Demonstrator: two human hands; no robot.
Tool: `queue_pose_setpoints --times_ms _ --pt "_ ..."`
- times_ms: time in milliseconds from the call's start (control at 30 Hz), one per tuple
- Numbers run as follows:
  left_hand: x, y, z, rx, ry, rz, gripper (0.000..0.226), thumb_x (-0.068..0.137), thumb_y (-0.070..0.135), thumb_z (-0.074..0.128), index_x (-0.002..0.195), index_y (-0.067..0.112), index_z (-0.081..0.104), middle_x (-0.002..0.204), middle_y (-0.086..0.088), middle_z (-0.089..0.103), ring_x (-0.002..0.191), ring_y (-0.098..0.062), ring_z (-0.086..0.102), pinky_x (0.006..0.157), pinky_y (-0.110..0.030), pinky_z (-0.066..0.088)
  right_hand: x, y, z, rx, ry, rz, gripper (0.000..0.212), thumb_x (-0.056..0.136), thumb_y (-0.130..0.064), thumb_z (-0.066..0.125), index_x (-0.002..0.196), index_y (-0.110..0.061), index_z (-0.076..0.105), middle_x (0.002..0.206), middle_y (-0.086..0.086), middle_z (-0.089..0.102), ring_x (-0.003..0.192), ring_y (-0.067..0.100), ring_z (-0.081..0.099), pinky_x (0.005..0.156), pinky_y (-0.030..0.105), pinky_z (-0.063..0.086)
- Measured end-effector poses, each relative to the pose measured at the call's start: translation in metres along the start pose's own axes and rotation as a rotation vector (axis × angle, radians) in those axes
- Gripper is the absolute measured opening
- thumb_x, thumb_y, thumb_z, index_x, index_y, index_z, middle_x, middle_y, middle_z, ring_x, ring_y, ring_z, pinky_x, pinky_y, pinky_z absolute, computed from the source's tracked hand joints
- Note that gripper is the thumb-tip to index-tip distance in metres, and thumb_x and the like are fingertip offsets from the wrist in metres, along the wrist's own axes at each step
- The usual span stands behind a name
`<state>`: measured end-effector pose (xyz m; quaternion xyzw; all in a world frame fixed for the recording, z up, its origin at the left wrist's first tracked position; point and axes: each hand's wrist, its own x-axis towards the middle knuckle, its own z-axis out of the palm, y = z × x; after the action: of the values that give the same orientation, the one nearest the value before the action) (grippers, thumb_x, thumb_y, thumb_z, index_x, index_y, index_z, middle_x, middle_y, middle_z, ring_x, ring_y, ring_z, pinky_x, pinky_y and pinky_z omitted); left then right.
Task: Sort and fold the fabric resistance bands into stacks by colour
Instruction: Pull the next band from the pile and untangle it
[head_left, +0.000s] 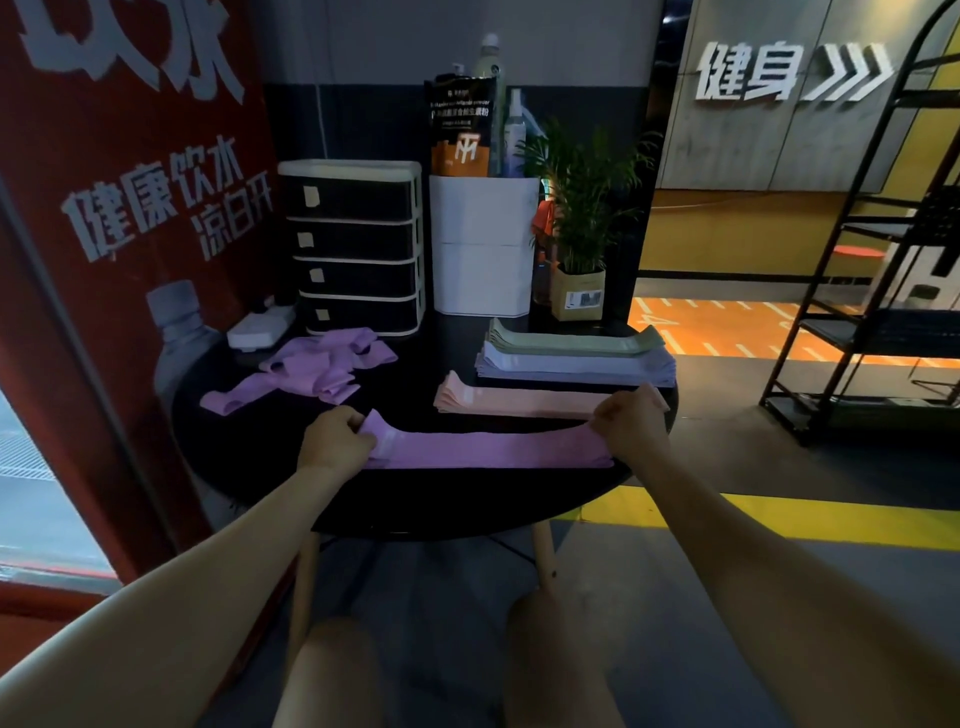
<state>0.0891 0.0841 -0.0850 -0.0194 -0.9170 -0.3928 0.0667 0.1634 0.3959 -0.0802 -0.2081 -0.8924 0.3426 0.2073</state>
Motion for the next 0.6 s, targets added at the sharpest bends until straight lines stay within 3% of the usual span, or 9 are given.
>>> queue_pose_setpoints --times_ms 133,267,433,600 --pt "0.001 -0.003 0.0 -0.036 0.001 -0.007 0.021 0.08 -0.002 0.06 0.1 -0.003 0.063 0.102 -0.019 0.064 0.095 -0.032 0.059 0.072 -0.026 0.038 -0.004 0.004 0.005 0.0 -0.016 0.001 0.018 0.082 -0.003 0.066 0.098 0.005 0.066 0.105 0.019 0.066 0.101 0.032 0.059 0.082 0.027 0.04" --pt "-0.003 -0.004 0.0 -0.099 -0.004 0.015 0.028 0.079 -0.003 0.063 0.107 -0.003 0.06 0.105 -0.016 0.062 0.09 -0.025 0.054 0.075 -0.025 0.037 -0.006 0.003 0.007 -0.03 -0.022 -0.023 0.017 0.083 -0.005 0.065 0.099 0.002 0.066 0.106 0.017 0.065 0.101 0.03 0.058 0.082 0.031 0.043" --pt "-0.003 -0.013 -0.004 -0.26 -0.016 0.059 0.039 0.077 -0.003 0.07 0.114 -0.002 0.056 0.108 -0.013 0.055 0.094 -0.019 0.05 0.081 -0.027 0.04 -0.009 -0.016 0.016 -0.131 0.047 -0.207 0.023 0.079 -0.011 0.07 0.101 -0.005 0.067 0.112 0.014 0.06 0.105 0.031 0.054 0.083 0.035 0.045" --pt "-0.002 -0.03 -0.011 -0.289 -0.15 0.176 0.064 0.075 0.007 0.076 0.131 0.013 0.046 0.127 0.001 0.044 0.118 -0.012 0.043 0.097 -0.025 0.036 -0.031 -0.045 0.044 -0.126 -0.202 -0.413 0.037 0.081 -0.025 0.071 0.115 -0.013 0.063 0.118 0.008 0.054 0.112 0.027 0.048 0.093 0.033 0.04"
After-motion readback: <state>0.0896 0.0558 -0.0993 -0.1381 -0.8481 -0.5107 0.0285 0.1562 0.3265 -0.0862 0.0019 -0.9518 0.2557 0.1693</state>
